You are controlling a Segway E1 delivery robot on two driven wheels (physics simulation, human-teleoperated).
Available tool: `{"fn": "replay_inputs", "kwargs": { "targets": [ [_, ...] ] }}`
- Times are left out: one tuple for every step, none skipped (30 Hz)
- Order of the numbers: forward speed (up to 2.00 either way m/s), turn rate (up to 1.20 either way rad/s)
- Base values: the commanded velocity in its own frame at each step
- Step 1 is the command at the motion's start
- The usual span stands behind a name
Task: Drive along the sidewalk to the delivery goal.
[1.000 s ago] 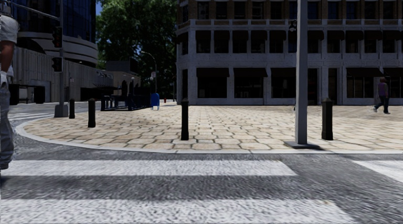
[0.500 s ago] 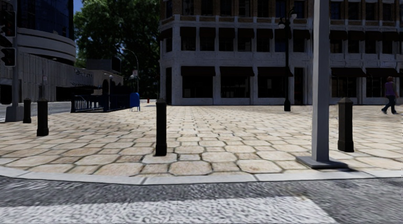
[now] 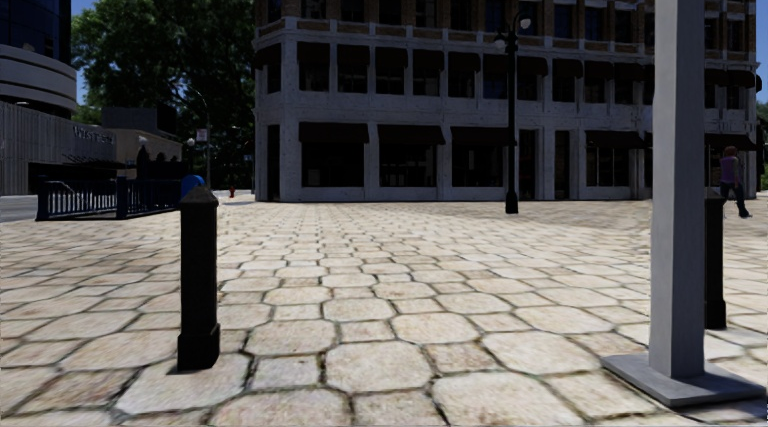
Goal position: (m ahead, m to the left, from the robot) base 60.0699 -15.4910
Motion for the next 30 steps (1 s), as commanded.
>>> {"fn": "replay_inputs", "kwargs": {
  "targets": [
    [2.0,0.0],
    [2.0,0.0],
    [2.0,0.0],
    [2.0,0.0],
    [2.0,0.0],
    [1.96,0.0],
    [1.84,0.0],
    [1.84,0.0],
    [1.68,0.0],
    [1.61,0.0],
    [1.57,0.0],
    [1.57,0.0],
    [1.55,0.0],
    [1.54,0.0],
    [1.54,0.0],
    [1.54,0.0],
    [1.54,0.0],
    [1.54,0.0],
    [1.54,0.0],
    [1.54,0.0],
    [1.54,0.0],
    [1.54,0.0],
    [1.54,0.0],
    [1.54,0.0],
    [1.54,0.0],
    [1.54,0.0],
    [1.54,0.0],
    [1.53,0.0],
    [1.53,0.0],
    [1.53,0.0]
  ]
}}
